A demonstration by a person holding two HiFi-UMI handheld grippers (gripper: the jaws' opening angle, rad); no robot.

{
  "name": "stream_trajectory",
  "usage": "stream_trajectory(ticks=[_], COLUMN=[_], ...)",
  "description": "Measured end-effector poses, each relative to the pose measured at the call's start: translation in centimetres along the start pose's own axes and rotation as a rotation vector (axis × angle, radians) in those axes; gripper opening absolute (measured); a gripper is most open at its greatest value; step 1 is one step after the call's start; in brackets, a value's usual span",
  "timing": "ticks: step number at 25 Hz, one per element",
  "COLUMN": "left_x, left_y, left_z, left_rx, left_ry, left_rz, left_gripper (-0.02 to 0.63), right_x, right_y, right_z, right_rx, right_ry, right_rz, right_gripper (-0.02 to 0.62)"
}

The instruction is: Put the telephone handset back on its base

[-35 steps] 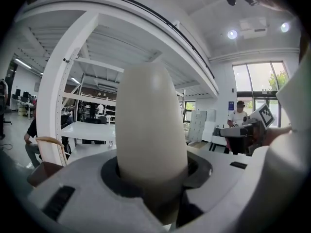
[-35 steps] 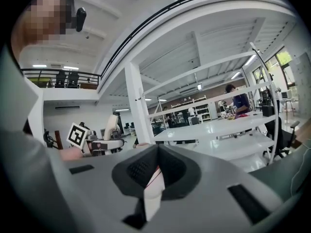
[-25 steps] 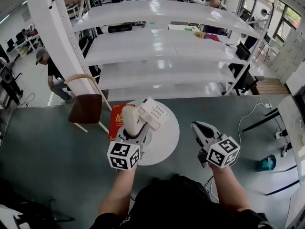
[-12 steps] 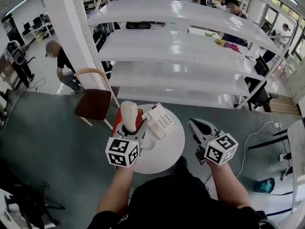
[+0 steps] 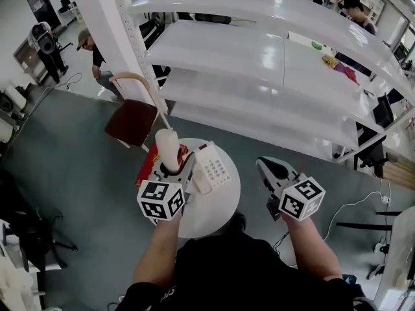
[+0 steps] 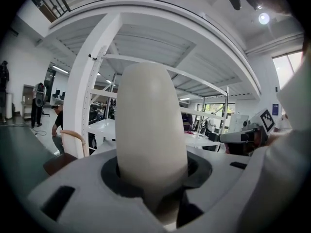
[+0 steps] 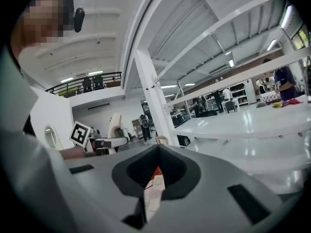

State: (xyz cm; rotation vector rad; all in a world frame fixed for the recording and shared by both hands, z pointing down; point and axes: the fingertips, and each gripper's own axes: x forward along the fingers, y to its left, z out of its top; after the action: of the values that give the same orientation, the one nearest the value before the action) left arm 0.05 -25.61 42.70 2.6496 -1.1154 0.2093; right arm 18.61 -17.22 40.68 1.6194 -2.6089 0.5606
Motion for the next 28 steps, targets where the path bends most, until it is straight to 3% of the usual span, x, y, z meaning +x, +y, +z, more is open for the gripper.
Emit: stream_trajectory(ticks=[6,11,19,24,28], left_x=[1.4,-0.8,-4.2,-4.6,-4.6], left_y=[-2.2,-1.1,1.7,2.1,2.6], left_z=[-0.9,-1.5,-3.3,-5.7,-5.3], left_rx=[-0.021,-0.045,-0.099,-0.157,-0.199], left_ry=[0.03,0.032,0.011,0.042,0.023], left_rz=[0.072,0.124,0.128,0.15,0.216], left_gripper=[0.17,0.17,0.17,0.17,0.17], right_x=[1.6,3.9,6.7,6.9,8.1], right_y=[-3.5,-1.0,4.4,4.9,3.9], right_z=[-0.5,-0.8,-2.0,-3.7,-3.0], right_rx=[0.027,0.014,-0.036,-0.022,-0.009], right_ry=[0.042,0.065,0.115,0.156,0.159], right_rz=[0.102,0.186,0.225,0.258,0.32], right_gripper=[0.005,0.005,0.005,0.006,0.006])
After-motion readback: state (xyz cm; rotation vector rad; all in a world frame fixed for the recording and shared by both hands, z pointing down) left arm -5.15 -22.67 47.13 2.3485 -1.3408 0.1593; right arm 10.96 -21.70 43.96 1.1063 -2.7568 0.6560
